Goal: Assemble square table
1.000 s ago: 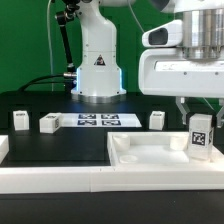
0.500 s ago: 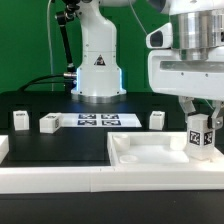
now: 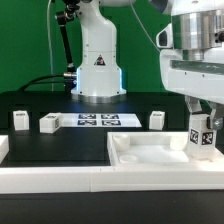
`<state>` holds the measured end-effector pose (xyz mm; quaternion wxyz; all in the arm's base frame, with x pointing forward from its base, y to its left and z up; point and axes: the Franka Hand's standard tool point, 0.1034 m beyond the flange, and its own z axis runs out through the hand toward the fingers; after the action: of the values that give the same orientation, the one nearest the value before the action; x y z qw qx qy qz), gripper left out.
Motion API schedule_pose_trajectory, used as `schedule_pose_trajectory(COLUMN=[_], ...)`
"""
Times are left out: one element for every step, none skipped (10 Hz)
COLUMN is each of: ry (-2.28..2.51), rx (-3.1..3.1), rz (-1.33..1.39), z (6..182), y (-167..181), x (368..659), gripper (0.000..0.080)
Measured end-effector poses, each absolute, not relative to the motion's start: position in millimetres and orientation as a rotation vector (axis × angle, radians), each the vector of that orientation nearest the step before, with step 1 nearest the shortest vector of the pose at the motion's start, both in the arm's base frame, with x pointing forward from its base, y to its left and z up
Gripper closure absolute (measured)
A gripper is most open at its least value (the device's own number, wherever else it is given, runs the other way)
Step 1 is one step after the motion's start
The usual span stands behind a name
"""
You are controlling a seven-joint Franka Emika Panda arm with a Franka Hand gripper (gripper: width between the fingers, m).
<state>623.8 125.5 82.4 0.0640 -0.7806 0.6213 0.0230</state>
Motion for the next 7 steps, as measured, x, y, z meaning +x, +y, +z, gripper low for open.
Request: schedule_pose_trajectory(ry=[1.833, 1.782, 1.737, 1.664, 1.521, 1.421, 1.356], rx=[-2.39, -2.429, -2.464, -2.511, -2.589, -2.64, -2.674], rz=[0.066, 0.065, 0.069, 0.059, 0.031, 0.014, 0.007], z=[82.3, 82.1, 82.3, 82.6, 82.1, 82.1, 82.1], y=[125.4, 125.3, 124.6, 124.5, 123.1, 123.1, 123.1], x=[623.8, 623.5, 623.0, 623.8, 625.1, 626.0, 626.1], gripper=[0.0508, 0.0429, 0.0249, 0.0249, 0.017, 0.0156, 0.0156])
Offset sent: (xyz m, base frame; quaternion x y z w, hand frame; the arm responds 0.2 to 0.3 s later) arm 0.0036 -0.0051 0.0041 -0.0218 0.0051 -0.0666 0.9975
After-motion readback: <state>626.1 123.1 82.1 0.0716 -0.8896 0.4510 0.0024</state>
